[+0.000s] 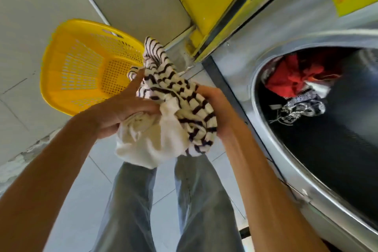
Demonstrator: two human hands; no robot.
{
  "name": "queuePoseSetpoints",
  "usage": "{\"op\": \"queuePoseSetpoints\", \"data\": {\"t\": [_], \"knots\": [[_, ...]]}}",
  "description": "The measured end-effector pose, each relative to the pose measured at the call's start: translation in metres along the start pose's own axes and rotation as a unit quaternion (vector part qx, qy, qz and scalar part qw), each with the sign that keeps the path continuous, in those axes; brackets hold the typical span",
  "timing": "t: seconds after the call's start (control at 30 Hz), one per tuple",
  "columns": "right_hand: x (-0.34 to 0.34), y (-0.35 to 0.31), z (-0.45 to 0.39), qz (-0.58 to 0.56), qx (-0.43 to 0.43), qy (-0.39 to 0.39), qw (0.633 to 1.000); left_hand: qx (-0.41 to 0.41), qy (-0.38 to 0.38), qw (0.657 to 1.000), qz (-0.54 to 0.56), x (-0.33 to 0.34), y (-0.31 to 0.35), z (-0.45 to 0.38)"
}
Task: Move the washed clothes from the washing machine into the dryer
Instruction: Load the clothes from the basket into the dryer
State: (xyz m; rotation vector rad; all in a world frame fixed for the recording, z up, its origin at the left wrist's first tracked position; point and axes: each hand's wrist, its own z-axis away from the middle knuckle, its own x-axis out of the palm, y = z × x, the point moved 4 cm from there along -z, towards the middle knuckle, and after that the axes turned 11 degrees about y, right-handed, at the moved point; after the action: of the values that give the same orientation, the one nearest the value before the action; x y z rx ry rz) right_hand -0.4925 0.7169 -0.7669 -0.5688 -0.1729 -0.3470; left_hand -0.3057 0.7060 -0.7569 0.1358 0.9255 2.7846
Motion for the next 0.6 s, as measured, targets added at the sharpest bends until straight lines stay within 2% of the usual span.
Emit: {"op": "queuePoseSetpoints", "data": {"t": [0.07,0.1,0.13,0.2,0.3,0.43,0.53,0.6], "knots": [[-0.025,0.002,0.005,0.004,-0.024,-0.033,0.999,0.003,-0.057,0.997,-0.049,0.039,0.004,-0.007],[-0.04,0.004,0.008,-0.015,-0.01,-0.047,0.999,0.006,-0.069,0.995,-0.072,0.057,0.006,-0.009],[-0.057,0.008,0.009,-0.027,0.001,-0.029,0.999,0.016,-0.078,0.992,-0.1,0.076,0.008,-0.013],[-0.099,0.009,0.009,-0.01,-0.02,0.016,1.0,0.043,-0.097,0.983,-0.147,0.115,0.013,-0.021],[-0.171,-0.002,0.017,0.085,-0.091,0.136,0.983,0.105,-0.097,0.965,-0.221,0.178,0.024,-0.036],[-0.242,-0.006,0.045,0.0,-0.058,0.138,0.989,0.213,-0.118,0.905,-0.349,0.271,0.034,-0.047],[-0.297,-0.032,0.065,0.082,-0.126,0.272,0.951,0.326,-0.088,0.862,-0.377,0.329,0.039,-0.053],[-0.329,-0.047,0.068,0.141,-0.103,0.332,0.927,0.372,-0.057,0.852,-0.364,0.365,0.039,-0.067]]}}
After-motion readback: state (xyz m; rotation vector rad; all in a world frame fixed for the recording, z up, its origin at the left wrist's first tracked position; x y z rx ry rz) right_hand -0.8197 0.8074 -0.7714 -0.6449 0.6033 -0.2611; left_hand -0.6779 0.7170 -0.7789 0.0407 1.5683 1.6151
